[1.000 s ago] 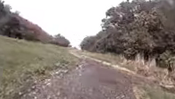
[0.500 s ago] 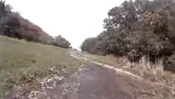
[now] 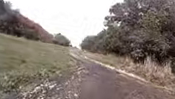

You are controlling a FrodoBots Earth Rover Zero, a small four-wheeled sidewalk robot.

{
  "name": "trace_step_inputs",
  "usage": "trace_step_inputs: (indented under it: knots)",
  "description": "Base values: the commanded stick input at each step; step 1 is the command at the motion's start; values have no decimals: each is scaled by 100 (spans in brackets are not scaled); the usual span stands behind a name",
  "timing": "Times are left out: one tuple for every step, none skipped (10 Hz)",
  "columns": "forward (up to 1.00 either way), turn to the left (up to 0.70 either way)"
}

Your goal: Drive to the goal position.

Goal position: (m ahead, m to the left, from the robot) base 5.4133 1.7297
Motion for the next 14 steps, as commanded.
trace_step_inputs:
  knots:
    - [99, -22]
    - [99, -11]
    - [99, 0]
    - [99, 0]
    - [99, 0]
    - [99, 0]
    - [99, 0]
    - [99, 0]
    - [99, 0]
    - [99, 0]
    - [99, 0]
    - [99, 0]
    - [99, 0]
    - [99, 0]
